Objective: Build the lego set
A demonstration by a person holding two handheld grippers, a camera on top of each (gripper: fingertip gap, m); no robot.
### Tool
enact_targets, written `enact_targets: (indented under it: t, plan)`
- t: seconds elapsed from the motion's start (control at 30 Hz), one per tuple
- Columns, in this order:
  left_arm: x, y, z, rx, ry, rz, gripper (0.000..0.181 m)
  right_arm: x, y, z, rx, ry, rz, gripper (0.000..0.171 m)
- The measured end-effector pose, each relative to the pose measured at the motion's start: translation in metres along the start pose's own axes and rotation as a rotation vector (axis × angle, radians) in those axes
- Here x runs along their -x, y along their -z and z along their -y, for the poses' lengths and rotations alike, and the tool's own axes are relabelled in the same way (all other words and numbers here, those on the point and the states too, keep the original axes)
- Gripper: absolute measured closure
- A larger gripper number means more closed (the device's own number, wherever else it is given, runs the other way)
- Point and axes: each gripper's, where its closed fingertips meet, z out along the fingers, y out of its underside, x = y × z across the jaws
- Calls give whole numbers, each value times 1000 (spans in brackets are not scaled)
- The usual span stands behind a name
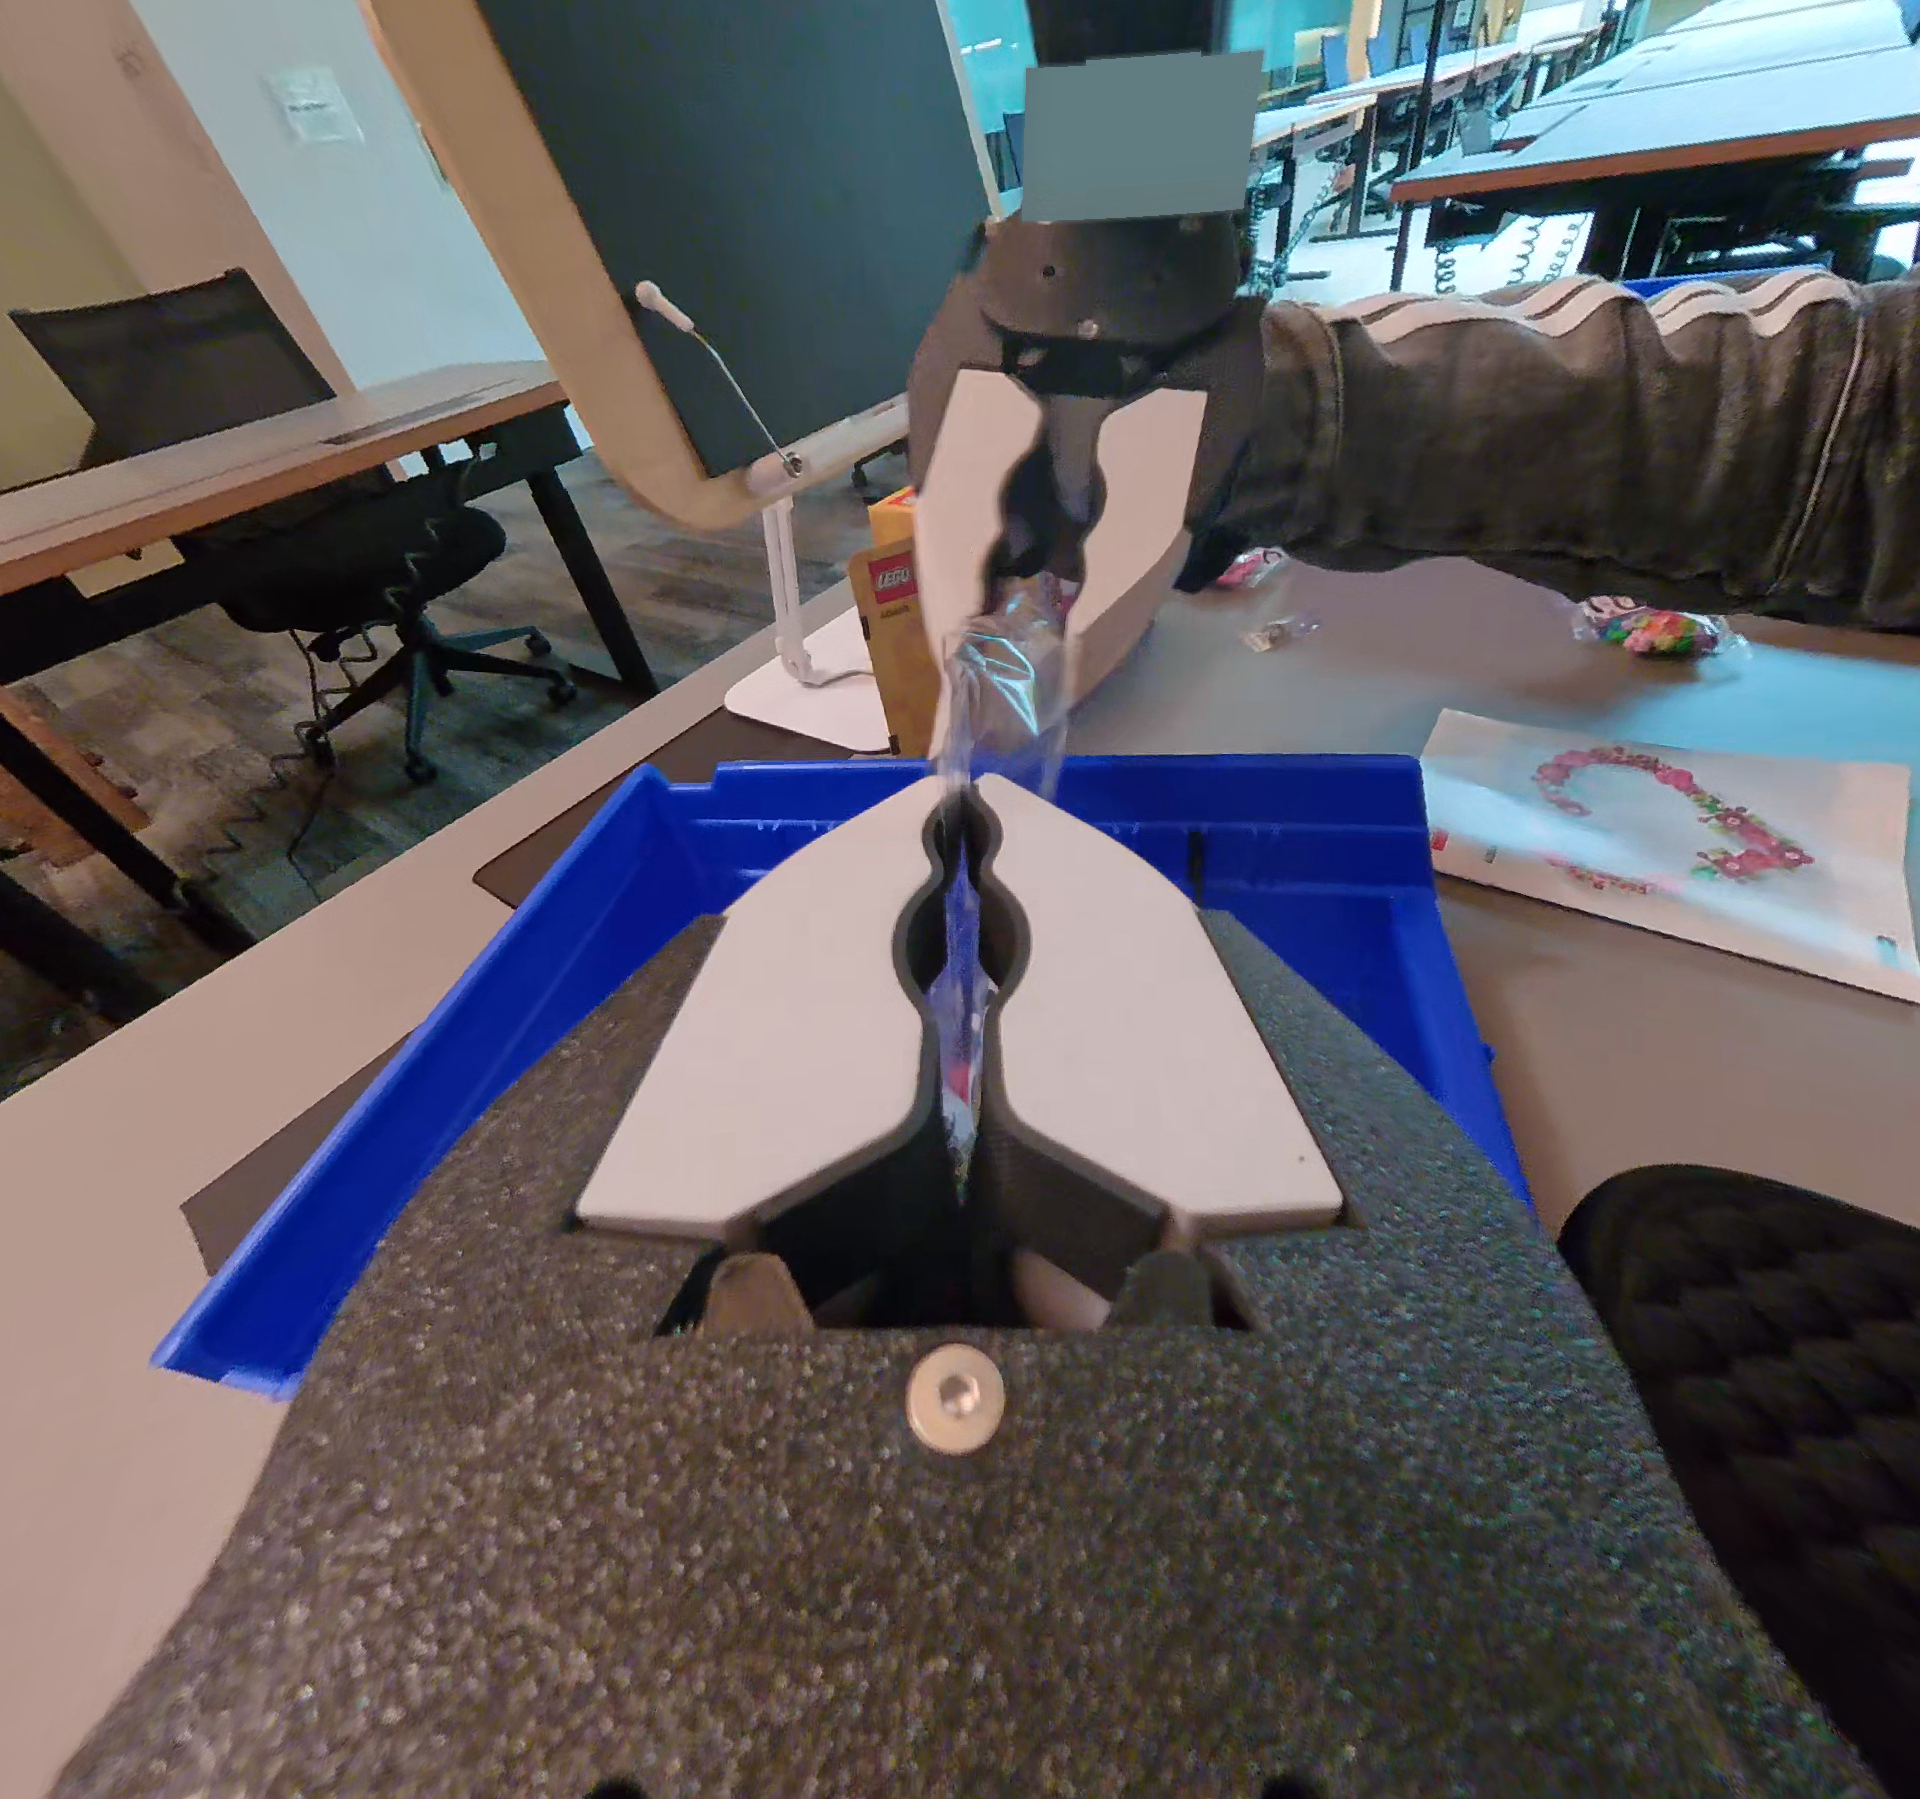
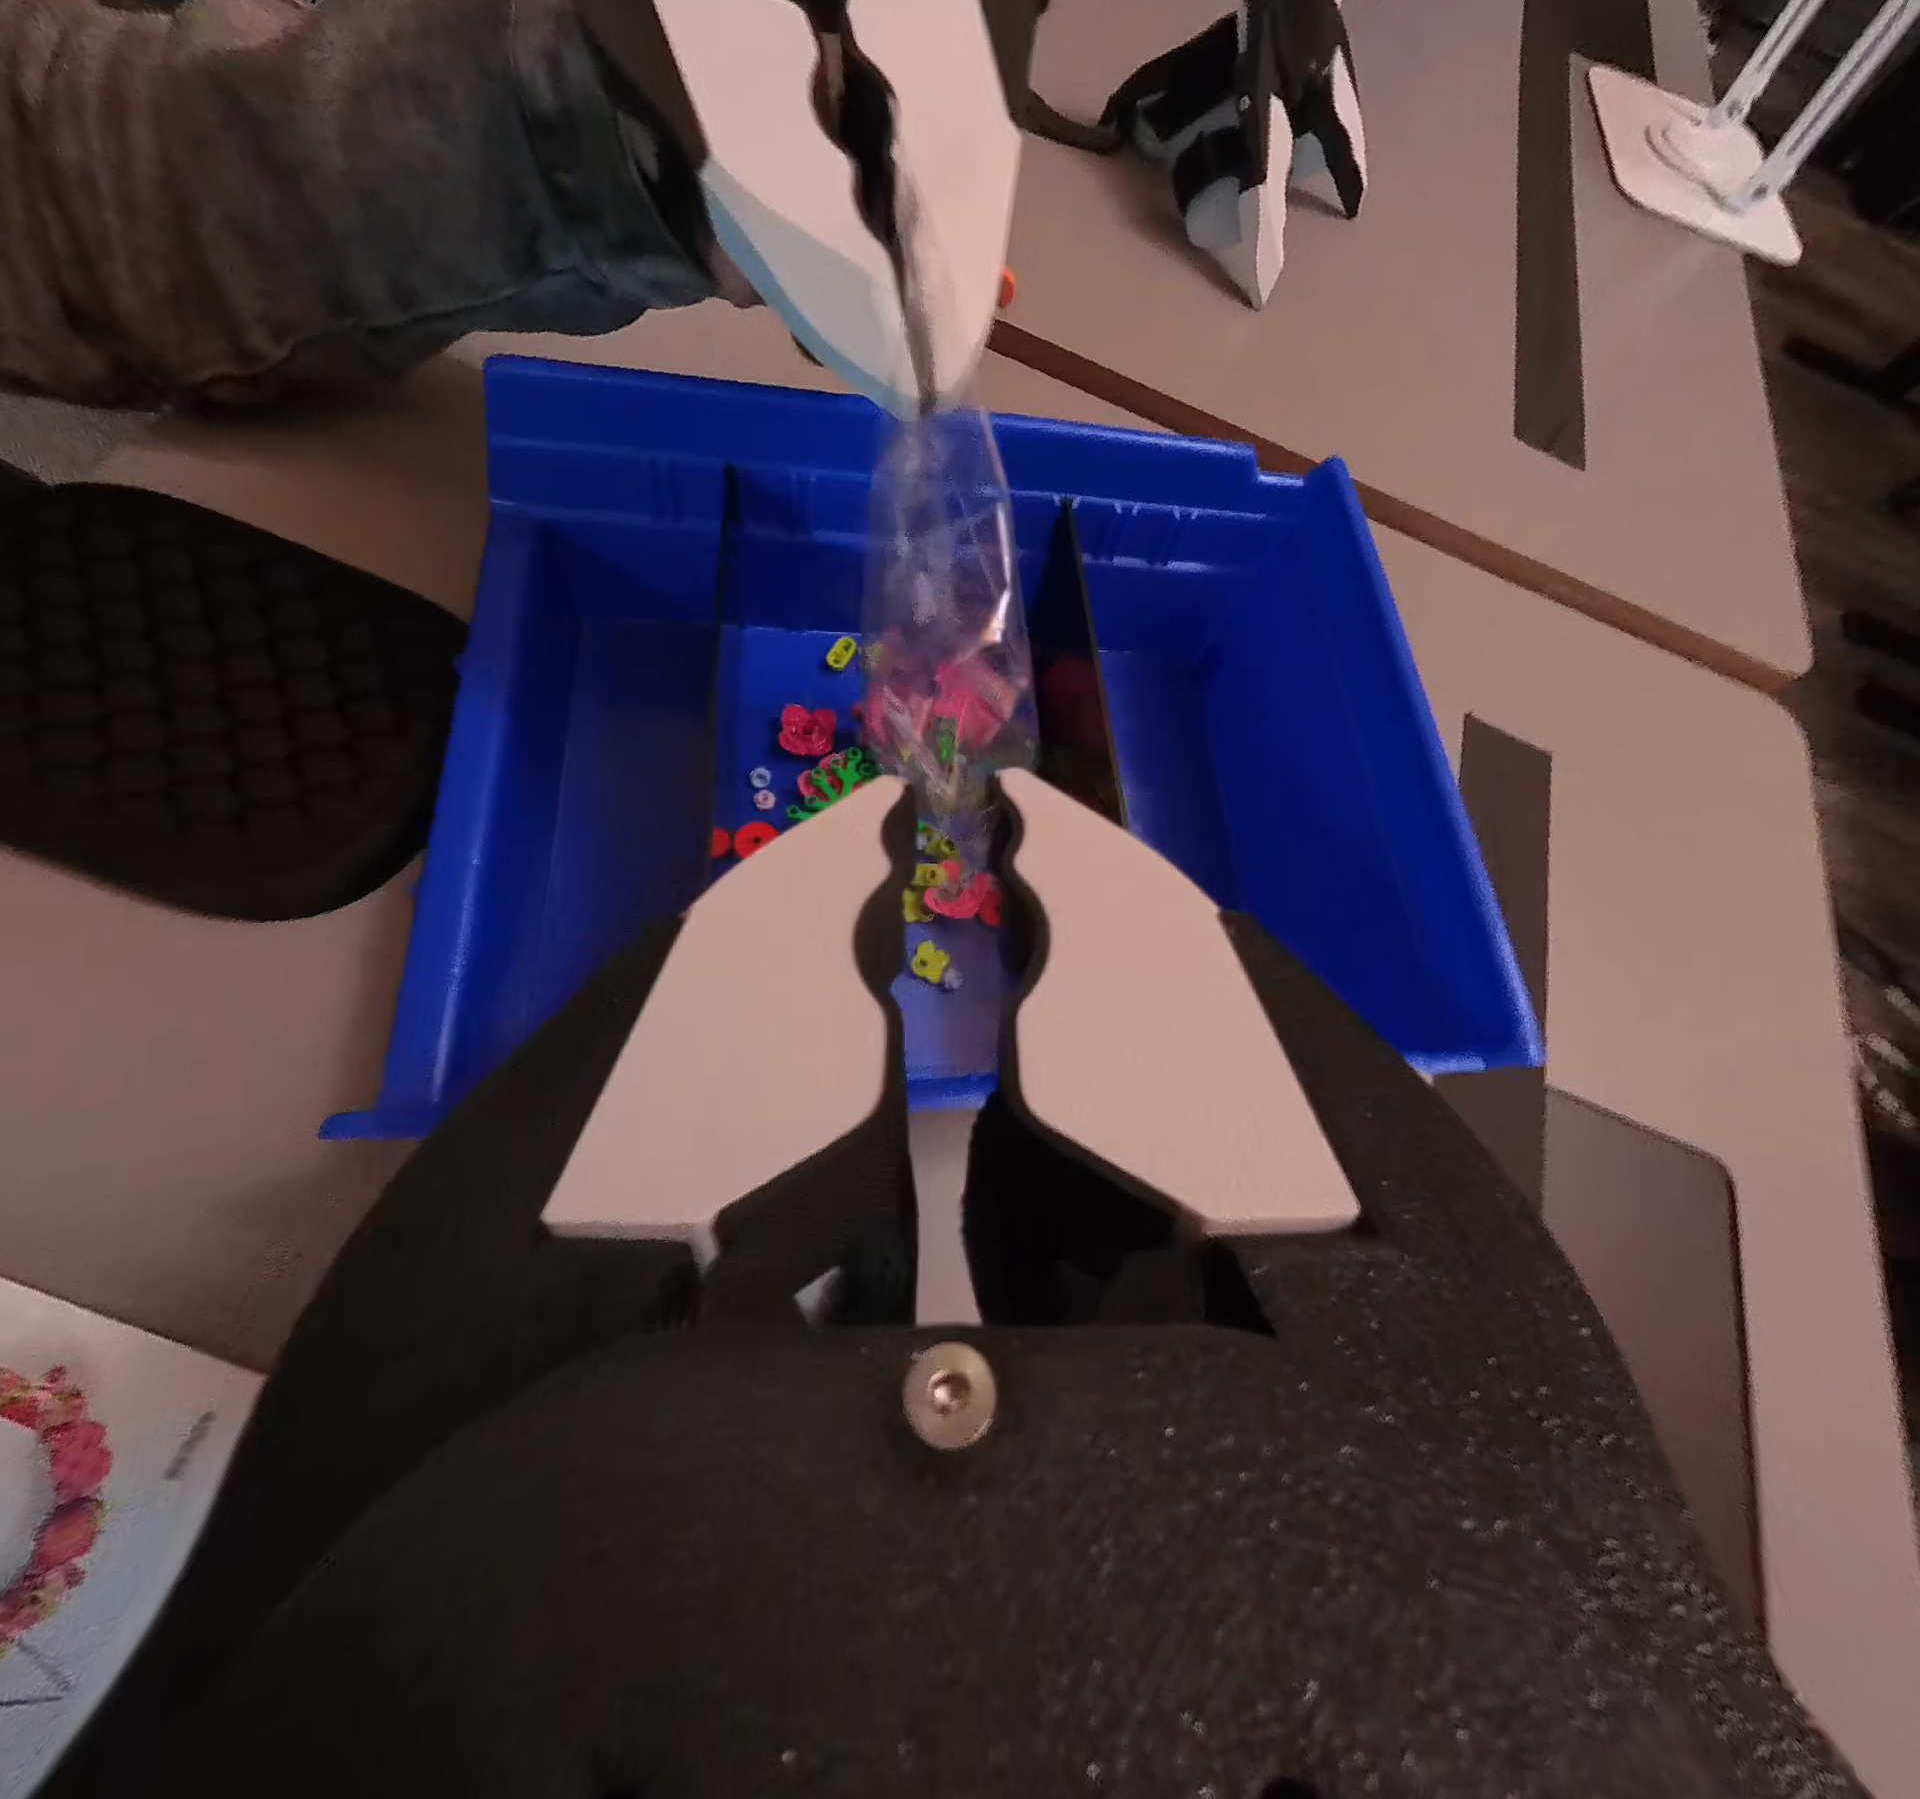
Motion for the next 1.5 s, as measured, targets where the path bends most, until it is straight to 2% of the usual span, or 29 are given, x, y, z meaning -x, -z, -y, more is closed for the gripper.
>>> enact_targets:
  t: [0.1,0.27,0.33,0.37,0.4,0.43,0.5,0.6,0.63,0.7,0.83,0.87,0.97,1.0,1.07,1.1,1.17,1.23,1.33,1.5]
  plan:
    - [4,3,2,-9,2,20,181,-3,3,11,-40,52,-41,169]
    - [7,7,12,-35,19,43,181,-4,10,19,-76,-38,1,170]
    - [6,6,11,-28,32,38,181,-4,9,19,-74,-70,5,163]
    - [4,5,12,-36,47,21,181,-4,9,23,-93,-89,1,151]
    - [2,3,11,-37,62,5,181,-1,8,26,-108,-92,16,151]
    - [1,1,9,-28,61,5,181,2,8,25,-97,-64,20,171]
    - [4,1,6,-3,26,34,181,-1,8,22,-65,-8,-24,171]
    - [4,3,11,-7,5,45,181,0,9,28,-92,-35,-22,170]
    - [2,3,12,0,-7,42,181,0,8,29,-90,-42,-27,157]
    - [-2,2,12,25,-27,27,181,4,6,24,-42,-27,-20,171]
    - [1,5,17,24,-62,62,180,4,12,28,-69,6,-79,171]
    - [1,6,19,17,-65,63,180,4,13,29,-87,-6,-90,171]
    - [-8,3,18,41,-101,25,181,14,10,23,-51,-12,-75,151]
    - [-9,1,17,58,-116,23,181,16,10,18,-12,18,-86,171]
    - [-9,-1,16,84,-133,36,181,12,13,19,-6,42,-168,171]
    - [-7,1,19,84,-140,54,178,10,17,22,-33,16,-198,171]
    - [-3,10,22,106,-170,119,148,3,34,30,-129,-67,-287,171]
    - [2,28,15,190,-225,216,129,3,59,36,-235,-162,-322,171]
    - [-5,59,-1,287,-225,293,120,12,94,37,-371,-302,-322,171]
    - [-43,94,-30,272,0,331,108,33,138,29,-481,-380,-384,171]
